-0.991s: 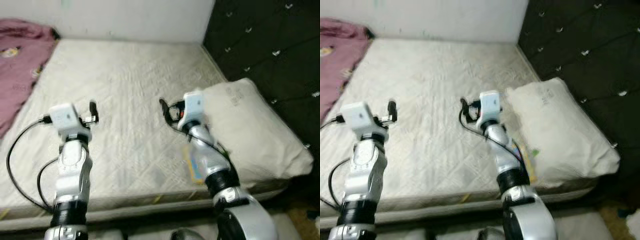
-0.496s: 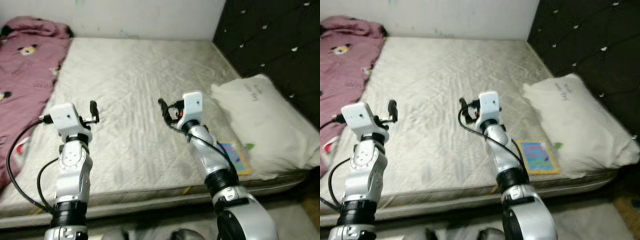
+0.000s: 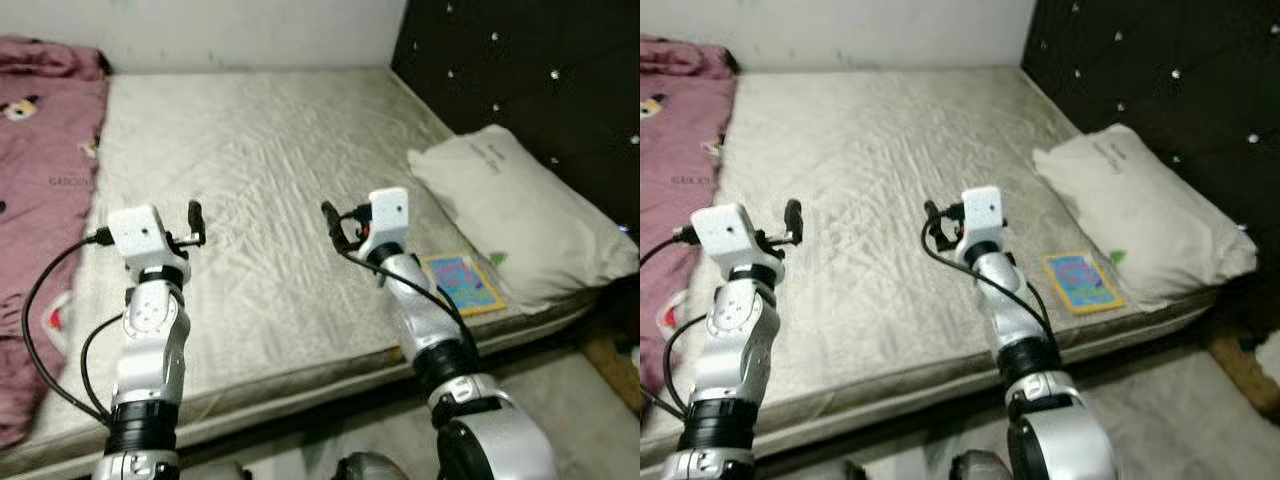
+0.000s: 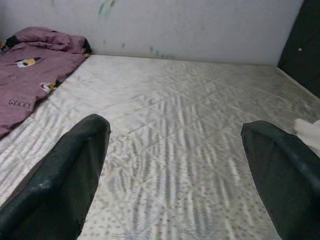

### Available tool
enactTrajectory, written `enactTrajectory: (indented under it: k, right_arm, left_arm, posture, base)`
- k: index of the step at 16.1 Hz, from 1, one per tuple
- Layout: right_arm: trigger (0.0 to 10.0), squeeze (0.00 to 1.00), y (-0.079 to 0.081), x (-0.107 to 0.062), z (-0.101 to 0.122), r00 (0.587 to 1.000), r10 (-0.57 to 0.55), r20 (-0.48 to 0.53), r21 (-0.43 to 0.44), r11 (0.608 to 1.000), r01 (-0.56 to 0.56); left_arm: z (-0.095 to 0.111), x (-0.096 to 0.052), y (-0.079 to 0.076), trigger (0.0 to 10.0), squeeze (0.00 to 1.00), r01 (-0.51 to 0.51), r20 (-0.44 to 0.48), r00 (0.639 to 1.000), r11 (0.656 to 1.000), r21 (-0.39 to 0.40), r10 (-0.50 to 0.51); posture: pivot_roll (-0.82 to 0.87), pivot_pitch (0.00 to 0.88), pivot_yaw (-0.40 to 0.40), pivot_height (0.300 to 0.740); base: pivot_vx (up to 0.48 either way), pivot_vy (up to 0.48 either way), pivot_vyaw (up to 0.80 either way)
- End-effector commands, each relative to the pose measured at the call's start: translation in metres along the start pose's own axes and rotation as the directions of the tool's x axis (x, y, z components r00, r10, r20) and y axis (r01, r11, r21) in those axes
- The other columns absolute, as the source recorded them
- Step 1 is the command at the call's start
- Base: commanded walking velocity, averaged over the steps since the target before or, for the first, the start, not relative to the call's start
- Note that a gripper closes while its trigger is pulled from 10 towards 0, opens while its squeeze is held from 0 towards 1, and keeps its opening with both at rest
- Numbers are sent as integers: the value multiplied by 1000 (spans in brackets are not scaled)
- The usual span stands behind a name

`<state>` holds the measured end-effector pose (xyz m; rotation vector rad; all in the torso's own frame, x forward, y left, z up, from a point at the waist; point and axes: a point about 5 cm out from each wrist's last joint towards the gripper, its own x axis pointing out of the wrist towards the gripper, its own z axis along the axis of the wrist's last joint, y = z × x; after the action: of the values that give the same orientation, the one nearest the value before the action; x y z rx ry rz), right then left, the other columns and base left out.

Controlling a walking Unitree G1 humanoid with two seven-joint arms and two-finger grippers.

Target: Clean up the room

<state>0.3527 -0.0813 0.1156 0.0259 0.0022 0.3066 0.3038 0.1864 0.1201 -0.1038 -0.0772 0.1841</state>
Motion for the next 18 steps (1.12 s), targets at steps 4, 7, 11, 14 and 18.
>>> enactTrajectory:
  k: [4,7,11,14,18]
  right_arm:
    - [10000,0,-7,0,2,1000,-17,6,-6,1000,17]
    - [10000,0,-3,0,7,999,32,36,-6,999,-32]
    - [10000,0,-5,0,5,1000,15,22,-10,1000,-14]
    - [10000,0,-4,1,6,1000,19,24,-13,1000,-19]
    - [10000,0,-4,1,5,1000,16,23,-12,1000,-16]
  left_arm:
    - [0,0,-6,10000,0,9,-2,1000,1000,-9,-9]
    - [1,1,-6,10000,0,9,-2,1000,1000,-9,-9]
    - [1,2,-5,10000,0,7,-4,1000,1000,-10,-7]
    - [1,2,-5,10000,0,6,-5,1000,1000,-7,-6]
    - [1,2,-5,10000,0,3,-5,1000,1000,-8,-3]
  posture:
    - [-25,0,-60,740]
    - [-25,0,-60,740]
    - [-26,0,-57,740]
    - [-25,0,-56,740]
    - [-25,0,-56,740]
  base:
    - [0,472,0]
    - [0,471,342]
    - [0,472,391]
    - [0,472,0]
    - [0,471,387]
